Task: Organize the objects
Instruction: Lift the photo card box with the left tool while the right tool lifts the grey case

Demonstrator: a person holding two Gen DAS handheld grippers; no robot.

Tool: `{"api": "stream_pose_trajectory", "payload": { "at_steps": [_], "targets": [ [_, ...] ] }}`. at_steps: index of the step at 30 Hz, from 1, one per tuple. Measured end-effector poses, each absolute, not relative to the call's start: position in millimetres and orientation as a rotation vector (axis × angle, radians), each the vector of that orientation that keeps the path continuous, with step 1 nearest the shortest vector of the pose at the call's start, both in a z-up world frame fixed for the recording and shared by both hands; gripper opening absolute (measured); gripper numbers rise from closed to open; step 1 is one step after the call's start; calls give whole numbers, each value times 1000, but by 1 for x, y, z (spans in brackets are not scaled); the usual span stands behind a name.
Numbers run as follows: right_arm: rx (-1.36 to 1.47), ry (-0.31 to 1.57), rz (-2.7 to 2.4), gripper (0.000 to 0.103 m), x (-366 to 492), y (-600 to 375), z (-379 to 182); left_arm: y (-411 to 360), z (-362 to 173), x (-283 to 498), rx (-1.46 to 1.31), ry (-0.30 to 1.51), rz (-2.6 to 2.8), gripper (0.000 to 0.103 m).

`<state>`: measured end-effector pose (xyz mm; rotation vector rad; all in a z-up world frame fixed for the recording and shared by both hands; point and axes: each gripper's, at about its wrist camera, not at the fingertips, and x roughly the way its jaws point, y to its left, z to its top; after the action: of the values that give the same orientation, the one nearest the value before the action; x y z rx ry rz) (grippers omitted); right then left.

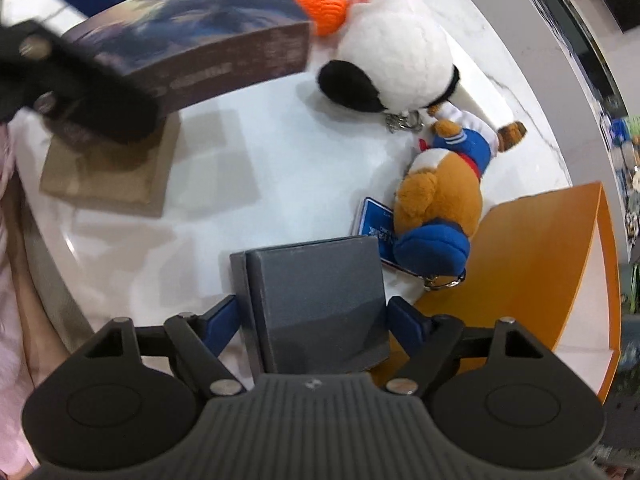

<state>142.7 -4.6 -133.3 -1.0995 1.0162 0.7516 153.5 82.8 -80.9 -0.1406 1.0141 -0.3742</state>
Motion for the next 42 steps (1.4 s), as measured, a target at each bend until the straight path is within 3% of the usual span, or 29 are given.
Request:
{"api": "stream_pose_trajectory", "payload": {
  "at_steps": [5,6,8,14,30,42],
  "targets": [
    [-935,1093,750,76,151,-14,-120,89,-77,146,-152,1000,-379,66],
    [-879,1116,759,72,151,-16,-115,89,-76,144,-154,999,-379,66],
    [-829,1078,749,52,148,-20,-101,90,-76,141,-155,998,-378,66],
    [-580,1176,782,42,154,-32,-76,88,-72,133,-168,991,-380,66],
    [-143,1000,769,40,126,-117,4,53,-21,100,-204,891,-432,66],
    [31,878,615,40,136,-229,59,-24,2,126,-363,864,-635,66]
  ]
}}
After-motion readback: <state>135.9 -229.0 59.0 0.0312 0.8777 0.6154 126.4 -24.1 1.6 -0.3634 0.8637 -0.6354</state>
